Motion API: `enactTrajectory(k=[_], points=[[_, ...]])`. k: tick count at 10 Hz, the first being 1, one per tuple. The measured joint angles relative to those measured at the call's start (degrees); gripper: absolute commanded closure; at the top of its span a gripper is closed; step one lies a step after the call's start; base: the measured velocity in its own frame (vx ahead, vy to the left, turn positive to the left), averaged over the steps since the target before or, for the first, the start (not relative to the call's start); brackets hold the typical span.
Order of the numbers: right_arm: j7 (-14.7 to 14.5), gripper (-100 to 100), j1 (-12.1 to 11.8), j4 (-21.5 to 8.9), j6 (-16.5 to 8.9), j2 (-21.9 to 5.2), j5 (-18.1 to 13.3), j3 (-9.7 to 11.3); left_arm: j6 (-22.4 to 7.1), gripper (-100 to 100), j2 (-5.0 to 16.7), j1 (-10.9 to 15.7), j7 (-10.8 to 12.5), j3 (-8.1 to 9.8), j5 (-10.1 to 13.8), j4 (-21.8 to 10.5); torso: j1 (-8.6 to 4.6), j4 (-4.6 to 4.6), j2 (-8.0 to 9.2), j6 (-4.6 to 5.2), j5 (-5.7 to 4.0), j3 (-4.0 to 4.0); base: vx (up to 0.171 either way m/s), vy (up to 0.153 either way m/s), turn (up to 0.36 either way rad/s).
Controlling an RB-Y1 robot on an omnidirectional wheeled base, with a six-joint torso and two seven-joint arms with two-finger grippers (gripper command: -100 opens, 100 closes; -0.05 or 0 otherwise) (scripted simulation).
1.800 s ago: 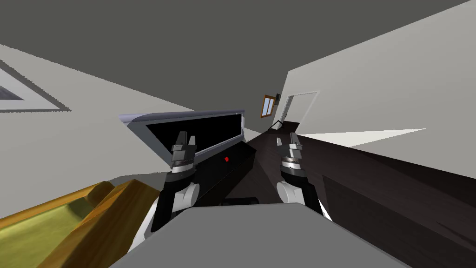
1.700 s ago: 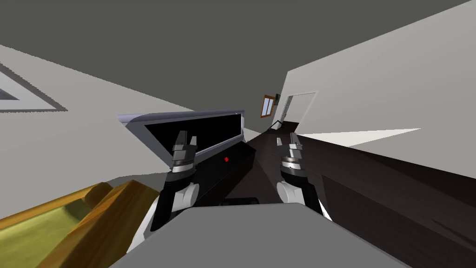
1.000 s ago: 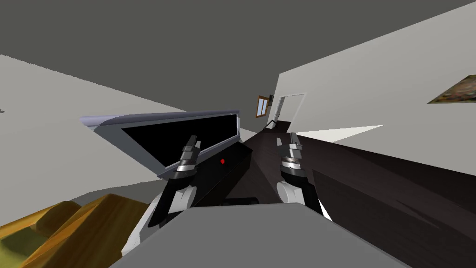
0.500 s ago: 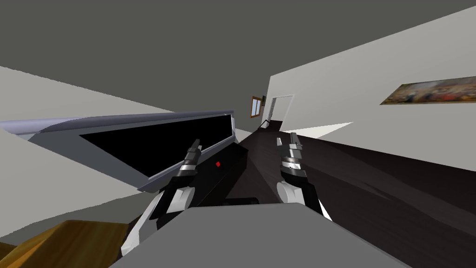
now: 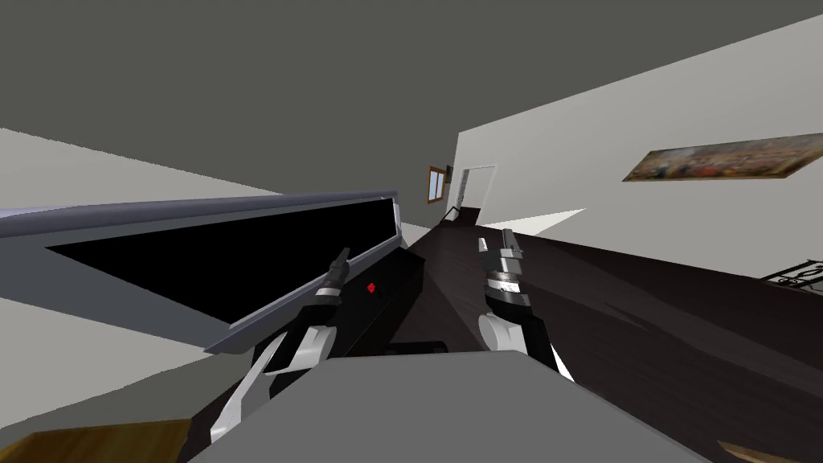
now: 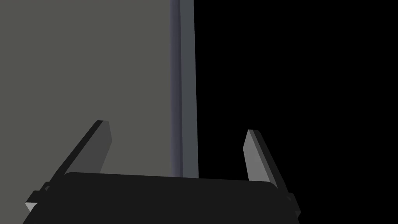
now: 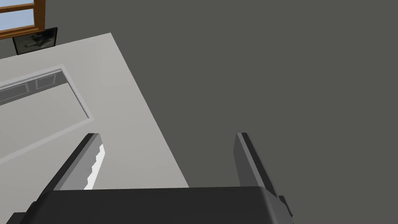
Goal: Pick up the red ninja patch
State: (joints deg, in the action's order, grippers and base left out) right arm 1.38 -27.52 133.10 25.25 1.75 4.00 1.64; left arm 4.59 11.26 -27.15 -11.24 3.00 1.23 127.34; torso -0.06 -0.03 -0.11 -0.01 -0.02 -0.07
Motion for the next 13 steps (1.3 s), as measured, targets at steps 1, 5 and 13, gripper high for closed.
enactTrajectory(k=[1, 5, 13], points=[[0.0, 0, 0.0, 0.0, 0.0, 0.0, 0.0, 0.0, -1.68, -100, -0.09, 0.1, -0.68, -0.13, 0.32, -0.62, -0.01, 0.0, -0.02, 0.02, 0.0, -0.01, 0.035, -0.008, -0.11], [0.0, 0, 0.0, 0.0, 0.0, 0.0, 0.0, 0.0, -6.9, -100, 1.22, -0.36, -1.81, 0.87, 2.47, -2.95, 0.04, 0.0, -0.02, 0.02, 0.01, -0.01, 0.037, -0.003, -0.151], [0.0, 0, -0.01, 0.0, 0.0, 0.0, 0.0, 0.0, -17.1, -100, 1.7, -1.02, -5.03, 1.61, 5.59, -7.68, 0.02, 0.0, -0.02, -0.03, 0.0, -0.01, 0.036, -0.005, -0.129]])
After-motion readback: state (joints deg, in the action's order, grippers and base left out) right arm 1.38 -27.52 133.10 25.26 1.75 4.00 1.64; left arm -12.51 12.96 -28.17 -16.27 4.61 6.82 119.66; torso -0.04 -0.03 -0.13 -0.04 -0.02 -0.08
